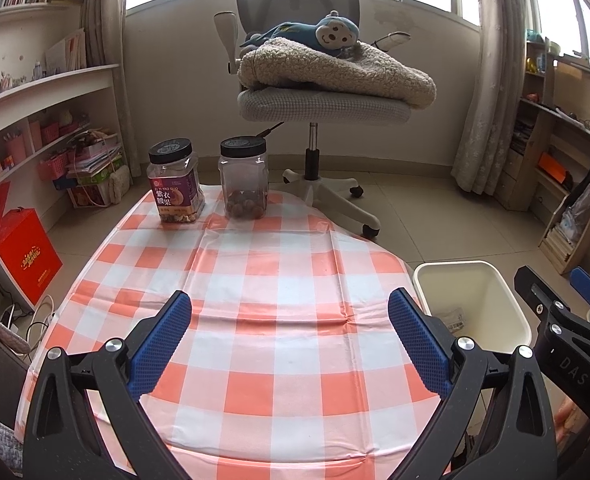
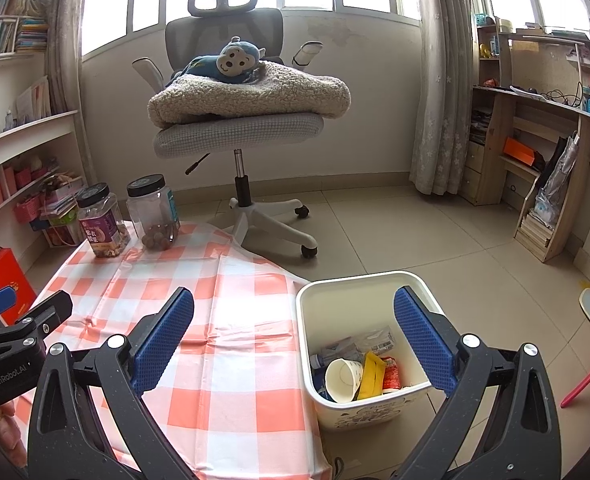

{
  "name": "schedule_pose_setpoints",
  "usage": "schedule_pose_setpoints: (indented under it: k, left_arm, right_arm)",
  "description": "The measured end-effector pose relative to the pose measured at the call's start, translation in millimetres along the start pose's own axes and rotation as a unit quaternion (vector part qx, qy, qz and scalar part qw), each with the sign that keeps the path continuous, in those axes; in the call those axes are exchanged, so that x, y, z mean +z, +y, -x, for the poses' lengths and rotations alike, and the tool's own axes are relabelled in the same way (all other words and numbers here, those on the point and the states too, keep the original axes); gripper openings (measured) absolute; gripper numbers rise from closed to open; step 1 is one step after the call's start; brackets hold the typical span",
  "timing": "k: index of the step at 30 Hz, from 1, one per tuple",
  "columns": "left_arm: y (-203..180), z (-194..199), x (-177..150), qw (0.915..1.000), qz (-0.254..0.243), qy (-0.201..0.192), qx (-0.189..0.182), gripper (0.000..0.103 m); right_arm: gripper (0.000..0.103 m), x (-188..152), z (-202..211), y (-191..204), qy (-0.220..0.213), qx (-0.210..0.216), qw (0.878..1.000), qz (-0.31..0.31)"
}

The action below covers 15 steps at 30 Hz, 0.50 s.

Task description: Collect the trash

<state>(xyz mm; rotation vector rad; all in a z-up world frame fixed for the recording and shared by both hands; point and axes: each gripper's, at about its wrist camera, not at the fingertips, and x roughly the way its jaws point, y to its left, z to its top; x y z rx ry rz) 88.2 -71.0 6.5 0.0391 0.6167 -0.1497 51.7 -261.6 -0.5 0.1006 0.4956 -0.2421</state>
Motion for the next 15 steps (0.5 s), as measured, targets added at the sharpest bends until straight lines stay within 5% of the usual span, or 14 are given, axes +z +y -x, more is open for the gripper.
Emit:
schedule_pose_setpoints:
  k: [15]
  left_arm:
    - [-0.2, 3.2, 2.4, 0.9999, 0.011, -0.004, 0.000, 0.096]
  right_arm:
    - [0.096, 1.3, 1.1, -1.6, -0.001, -0.001, 1.000, -0.005]
